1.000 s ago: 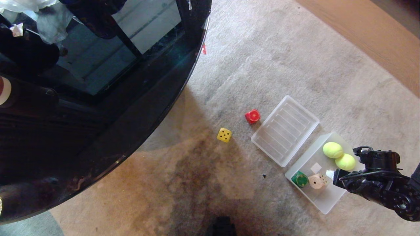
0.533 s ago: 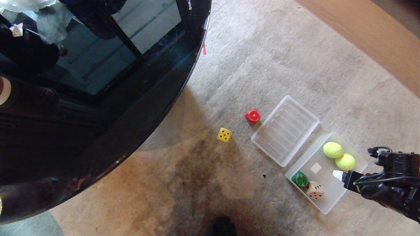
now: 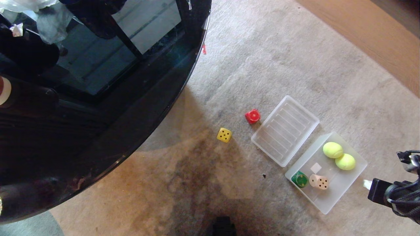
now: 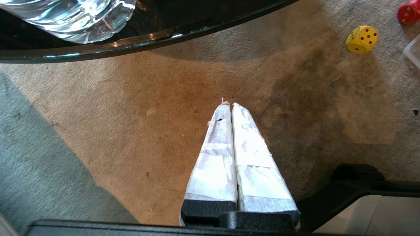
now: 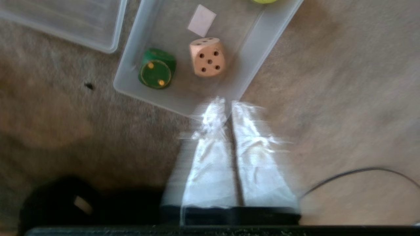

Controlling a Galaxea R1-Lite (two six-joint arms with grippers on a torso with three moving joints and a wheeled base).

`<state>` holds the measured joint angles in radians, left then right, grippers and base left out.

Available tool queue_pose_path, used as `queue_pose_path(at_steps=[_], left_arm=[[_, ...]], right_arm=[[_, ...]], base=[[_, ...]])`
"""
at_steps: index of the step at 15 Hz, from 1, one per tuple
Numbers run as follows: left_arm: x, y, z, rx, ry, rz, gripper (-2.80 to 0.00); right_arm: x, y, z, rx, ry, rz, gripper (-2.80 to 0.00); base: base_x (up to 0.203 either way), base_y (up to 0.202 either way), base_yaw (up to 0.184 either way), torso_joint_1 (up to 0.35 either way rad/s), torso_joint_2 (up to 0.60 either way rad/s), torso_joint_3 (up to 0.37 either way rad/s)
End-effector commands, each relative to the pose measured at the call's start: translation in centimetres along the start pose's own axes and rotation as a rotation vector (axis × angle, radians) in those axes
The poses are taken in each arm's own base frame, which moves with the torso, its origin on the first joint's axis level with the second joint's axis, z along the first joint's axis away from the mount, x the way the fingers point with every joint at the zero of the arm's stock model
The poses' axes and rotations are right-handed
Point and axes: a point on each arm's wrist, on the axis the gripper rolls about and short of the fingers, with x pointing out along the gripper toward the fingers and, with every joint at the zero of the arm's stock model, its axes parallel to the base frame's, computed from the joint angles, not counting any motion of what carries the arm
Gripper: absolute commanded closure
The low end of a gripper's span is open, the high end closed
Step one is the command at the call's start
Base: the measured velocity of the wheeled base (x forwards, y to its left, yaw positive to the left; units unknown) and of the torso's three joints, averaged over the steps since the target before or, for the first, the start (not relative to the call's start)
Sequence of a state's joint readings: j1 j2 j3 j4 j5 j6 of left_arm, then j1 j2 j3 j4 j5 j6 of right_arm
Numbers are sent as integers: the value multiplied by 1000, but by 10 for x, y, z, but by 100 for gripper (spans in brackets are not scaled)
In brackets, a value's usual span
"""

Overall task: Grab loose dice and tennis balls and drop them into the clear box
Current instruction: Pick up toys out of the box

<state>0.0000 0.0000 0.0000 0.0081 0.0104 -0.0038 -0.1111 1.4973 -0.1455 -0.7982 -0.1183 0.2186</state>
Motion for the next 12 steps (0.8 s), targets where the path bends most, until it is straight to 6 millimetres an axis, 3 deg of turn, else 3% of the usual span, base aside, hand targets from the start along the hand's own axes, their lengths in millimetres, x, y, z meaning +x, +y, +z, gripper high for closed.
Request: queue_pose_path(at_steps=[1,5,10,12], left_arm=[[0,0,0,-1,0,0,0],[0,0,0,-1,0,0,0],[0,0,0,-1,0,0,0],[0,0,0,-1,0,0,0]], right_arm=[[-42,-3,7,-9,-120,29,0],[-106,-16,-19,-66,-176,72,0],[-156,-33,-70,-172,-209,97,0],[-161,-38,-87,-280,-175,102,0]], base=[[0,0,0,0,0,0],[0,0,0,0,0,0],[0,0,0,0,0,0],[0,0,0,0,0,0]])
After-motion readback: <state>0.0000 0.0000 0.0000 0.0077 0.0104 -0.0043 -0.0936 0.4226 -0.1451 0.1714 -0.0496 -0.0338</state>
